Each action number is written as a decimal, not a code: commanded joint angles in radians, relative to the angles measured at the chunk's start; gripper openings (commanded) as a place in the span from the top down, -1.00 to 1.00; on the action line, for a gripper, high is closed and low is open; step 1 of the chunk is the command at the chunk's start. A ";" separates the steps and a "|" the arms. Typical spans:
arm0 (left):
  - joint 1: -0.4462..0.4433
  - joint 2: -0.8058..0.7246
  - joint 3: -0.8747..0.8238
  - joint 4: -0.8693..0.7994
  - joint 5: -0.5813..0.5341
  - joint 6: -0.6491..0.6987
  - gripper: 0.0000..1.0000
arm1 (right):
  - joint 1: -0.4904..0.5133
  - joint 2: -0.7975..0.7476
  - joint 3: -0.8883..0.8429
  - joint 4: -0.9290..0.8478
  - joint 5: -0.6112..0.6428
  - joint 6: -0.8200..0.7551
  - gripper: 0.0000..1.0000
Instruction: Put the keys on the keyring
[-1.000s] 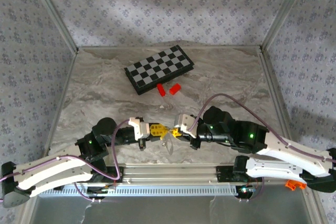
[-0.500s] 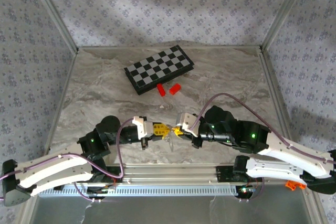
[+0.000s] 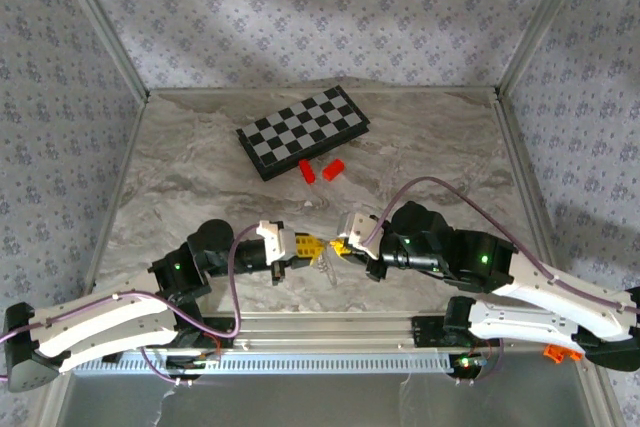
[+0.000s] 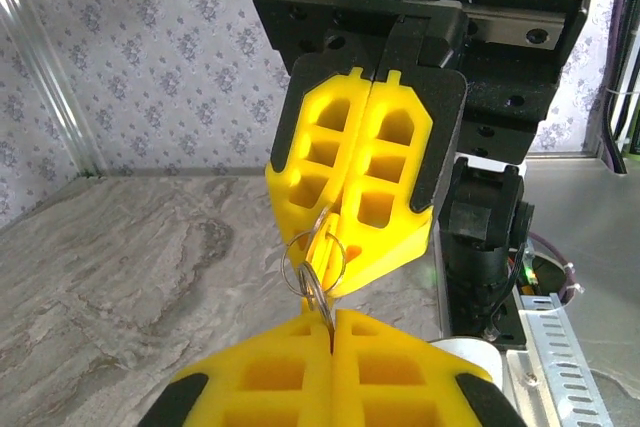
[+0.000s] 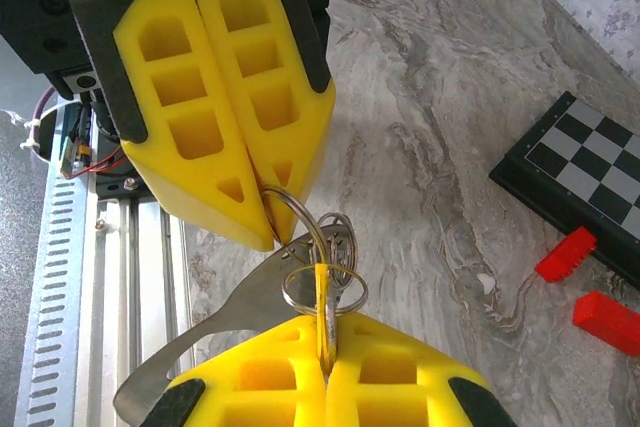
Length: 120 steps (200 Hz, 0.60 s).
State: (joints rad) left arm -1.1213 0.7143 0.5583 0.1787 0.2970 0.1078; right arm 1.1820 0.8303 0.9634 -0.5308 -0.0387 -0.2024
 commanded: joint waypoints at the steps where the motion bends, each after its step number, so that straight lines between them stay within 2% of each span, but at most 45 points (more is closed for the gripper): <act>1: -0.003 -0.007 -0.001 -0.019 0.001 0.016 0.66 | -0.007 0.005 0.013 0.047 0.029 0.018 1.00; 26: -0.003 -0.006 -0.002 -0.035 -0.008 0.022 0.32 | -0.008 0.033 0.030 0.031 0.043 0.018 1.00; 60: -0.003 -0.030 -0.020 -0.050 -0.052 0.023 0.15 | -0.010 0.072 0.053 0.016 0.060 0.024 1.00; 77: -0.003 -0.057 -0.036 -0.050 -0.088 0.018 -0.01 | -0.012 0.092 0.065 0.002 0.060 0.032 1.00; 93: -0.003 -0.083 -0.050 -0.051 -0.106 0.016 -0.50 | -0.016 0.115 0.079 -0.017 0.063 0.035 1.00; 120: -0.003 -0.113 -0.065 -0.057 -0.144 0.009 -0.88 | -0.028 0.155 0.105 -0.039 0.078 0.046 1.00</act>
State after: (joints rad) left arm -1.1213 0.6308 0.4995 0.1261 0.2043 0.1238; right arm 1.1667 0.9611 1.0149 -0.5480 0.0120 -0.1833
